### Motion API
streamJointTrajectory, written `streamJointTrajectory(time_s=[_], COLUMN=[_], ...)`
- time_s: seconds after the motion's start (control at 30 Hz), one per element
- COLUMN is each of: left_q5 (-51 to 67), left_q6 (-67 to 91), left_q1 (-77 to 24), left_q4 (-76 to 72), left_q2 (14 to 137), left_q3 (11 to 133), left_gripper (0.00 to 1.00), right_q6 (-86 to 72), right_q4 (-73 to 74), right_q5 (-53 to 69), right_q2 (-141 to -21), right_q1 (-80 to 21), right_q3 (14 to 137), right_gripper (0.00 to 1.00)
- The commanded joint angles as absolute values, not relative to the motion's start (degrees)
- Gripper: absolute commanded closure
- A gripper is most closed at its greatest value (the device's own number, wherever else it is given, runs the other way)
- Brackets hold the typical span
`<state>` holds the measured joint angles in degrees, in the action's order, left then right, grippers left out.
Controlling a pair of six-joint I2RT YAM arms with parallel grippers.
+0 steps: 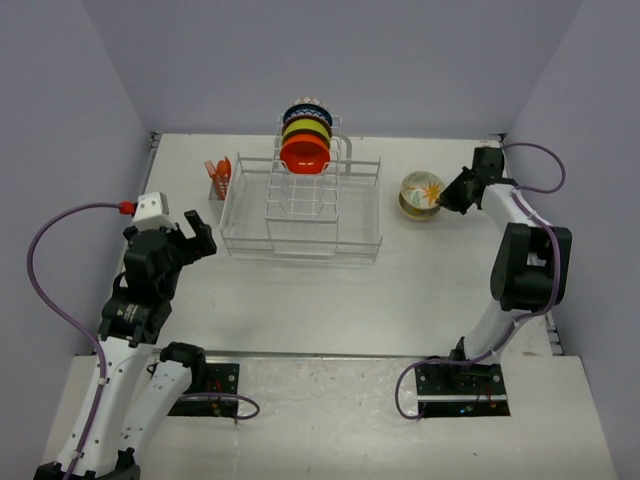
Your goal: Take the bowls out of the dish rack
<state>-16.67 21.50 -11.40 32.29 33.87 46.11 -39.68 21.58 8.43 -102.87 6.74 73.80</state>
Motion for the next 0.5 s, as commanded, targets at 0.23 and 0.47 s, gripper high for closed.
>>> streamJointTrajectory(time_s=[0.23, 0.47], left_q5=[-16.79, -16.79], left_q6=[20.83, 20.83], left_q1=[-11.60, -11.60], left_q4=[30.32, 30.41], left_q2=[33.93, 33.93], left_q3=[45.97, 45.97], left_gripper=[0.00, 0.00], right_q6=[-36.48, -36.04], right_q4=[21.80, 21.80], right_q5=[10.11, 10.72], right_q2=[-103.45, -104.24], right_q1=[6.24, 6.33], right_q3=[76.91, 76.82], right_gripper=[0.98, 0.96])
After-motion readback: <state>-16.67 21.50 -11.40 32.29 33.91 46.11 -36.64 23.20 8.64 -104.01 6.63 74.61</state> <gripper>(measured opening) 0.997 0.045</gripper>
